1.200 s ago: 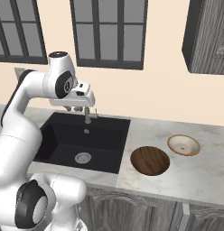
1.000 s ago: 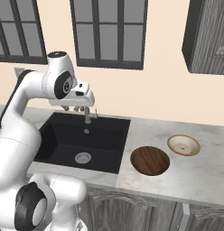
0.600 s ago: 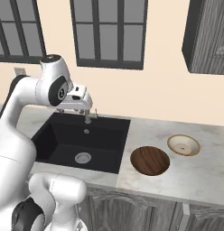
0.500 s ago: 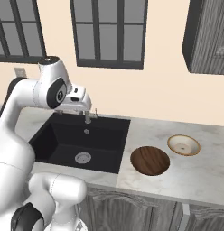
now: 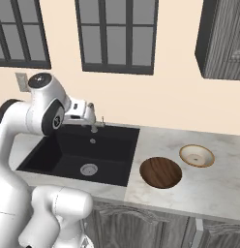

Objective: Rinse each bowl for a few seconds and place them down in the sink or on the counter.

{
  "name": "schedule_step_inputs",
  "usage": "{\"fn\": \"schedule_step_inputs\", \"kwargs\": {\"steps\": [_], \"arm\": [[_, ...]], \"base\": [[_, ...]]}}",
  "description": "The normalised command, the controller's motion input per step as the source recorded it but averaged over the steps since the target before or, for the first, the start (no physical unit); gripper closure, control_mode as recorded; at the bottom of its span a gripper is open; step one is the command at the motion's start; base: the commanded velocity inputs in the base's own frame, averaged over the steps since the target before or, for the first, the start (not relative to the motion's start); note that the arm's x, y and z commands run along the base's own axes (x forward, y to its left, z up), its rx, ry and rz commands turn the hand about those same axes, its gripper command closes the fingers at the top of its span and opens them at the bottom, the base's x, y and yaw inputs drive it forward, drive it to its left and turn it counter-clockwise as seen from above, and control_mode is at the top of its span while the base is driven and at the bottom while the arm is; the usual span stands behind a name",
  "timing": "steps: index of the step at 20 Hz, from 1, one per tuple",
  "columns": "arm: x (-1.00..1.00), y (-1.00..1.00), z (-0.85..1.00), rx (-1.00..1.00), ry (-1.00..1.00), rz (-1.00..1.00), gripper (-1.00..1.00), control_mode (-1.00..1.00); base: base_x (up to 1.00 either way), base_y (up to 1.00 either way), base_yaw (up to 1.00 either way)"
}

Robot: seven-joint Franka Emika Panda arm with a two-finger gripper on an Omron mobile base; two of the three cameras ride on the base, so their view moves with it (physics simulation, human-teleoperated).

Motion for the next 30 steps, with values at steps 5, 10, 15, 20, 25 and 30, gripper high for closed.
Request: {"fn": "schedule_step_inputs", "kwargs": {"steps": [5, 10, 15, 20, 25, 30], "arm": [[-0.04, -0.01, -0.09, 0.0, -0.18, 0.03, -1.0, -1.0], [0.0, -0.07, -0.06, 0.0, -0.11, 0.07, -1.0, -1.0], [0.01, -0.09, -0.01, 0.0, -0.09, 0.08, -1.0, -1.0], [0.01, -0.08, -0.02, 0.0, -0.11, 0.07, -1.0, -1.0], [0.03, -0.04, -0.03, 0.0, -0.1, 0.07, -1.0, -1.0], [0.12, 0.0, -0.01, -0.01, -0.12, 0.04, -1.0, -1.0]], "base": [[0.0, 0.0, 0.0], [0.0, 0.0, 0.0], [0.0, 0.0, 0.0], [0.0, 0.0, 0.0], [0.0, 0.0, 0.0], [0.0, 0.0, 0.0]]}}
